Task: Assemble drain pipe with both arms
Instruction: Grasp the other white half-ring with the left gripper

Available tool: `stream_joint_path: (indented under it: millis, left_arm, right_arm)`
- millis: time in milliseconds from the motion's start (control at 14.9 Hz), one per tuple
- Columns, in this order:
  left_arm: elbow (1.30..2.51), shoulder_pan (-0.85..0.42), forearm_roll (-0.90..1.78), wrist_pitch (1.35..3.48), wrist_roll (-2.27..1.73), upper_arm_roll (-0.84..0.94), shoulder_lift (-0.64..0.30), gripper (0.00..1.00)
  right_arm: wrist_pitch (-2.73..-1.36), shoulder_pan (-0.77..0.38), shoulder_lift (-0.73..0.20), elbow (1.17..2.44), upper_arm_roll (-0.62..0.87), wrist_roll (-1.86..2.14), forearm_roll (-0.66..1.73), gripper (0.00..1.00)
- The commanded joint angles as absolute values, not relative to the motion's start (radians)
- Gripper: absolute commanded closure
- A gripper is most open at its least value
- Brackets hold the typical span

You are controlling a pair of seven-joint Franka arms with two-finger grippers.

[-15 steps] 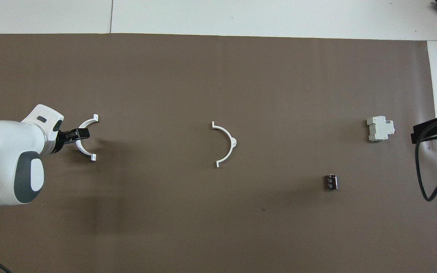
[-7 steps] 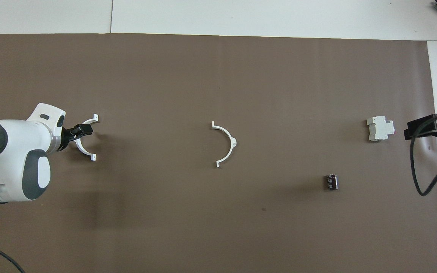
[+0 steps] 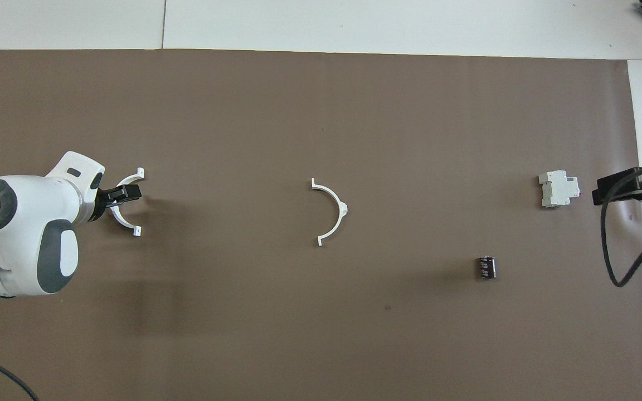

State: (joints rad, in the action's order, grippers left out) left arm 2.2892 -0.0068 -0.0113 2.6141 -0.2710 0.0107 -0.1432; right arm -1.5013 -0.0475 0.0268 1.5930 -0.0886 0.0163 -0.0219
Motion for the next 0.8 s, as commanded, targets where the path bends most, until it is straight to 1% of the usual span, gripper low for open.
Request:
stream_joint_path:
  millis: [0, 335, 536, 603, 670, 737]
  left_arm:
    - [2.279, -0.011, -0.008, 2.612, -0.189, -0.002, -0.153, 0.04]
    - [2.284, -0.002, -0.009, 2.612, -0.132, 0.002, -0.153, 0.04]
    - [2.286, -0.003, -0.009, 2.617, -0.107, -0.002, -0.153, 0.06]
    - [2.287, -0.005, -0.009, 2.618, -0.107, -0.002, -0.155, 0.10]
    - [2.289, -0.006, -0.011, 2.619, -0.107, 0.002, -0.155, 0.19]
    - [2.289, -0.008, -0.011, 2.619, -0.107, -0.002, -0.155, 0.35]
  right_arm:
    - [-1.523, -0.035, 0.044, 1.617, -0.089, 0.043, -0.009, 0.00]
    - [-1.523, -0.035, 0.044, 1.617, -0.087, 0.043, -0.009, 0.00]
    - [-1.523, -0.037, 0.044, 1.617, -0.089, 0.041, -0.009, 0.00]
    - [-1.523, -0.037, 0.044, 1.617, -0.089, 0.041, -0.009, 0.00]
    - [-1.523, -0.037, 0.044, 1.617, -0.089, 0.040, -0.009, 0.00]
    - [-1.523, -0.035, 0.044, 1.617, -0.089, 0.040, -0.009, 0.00]
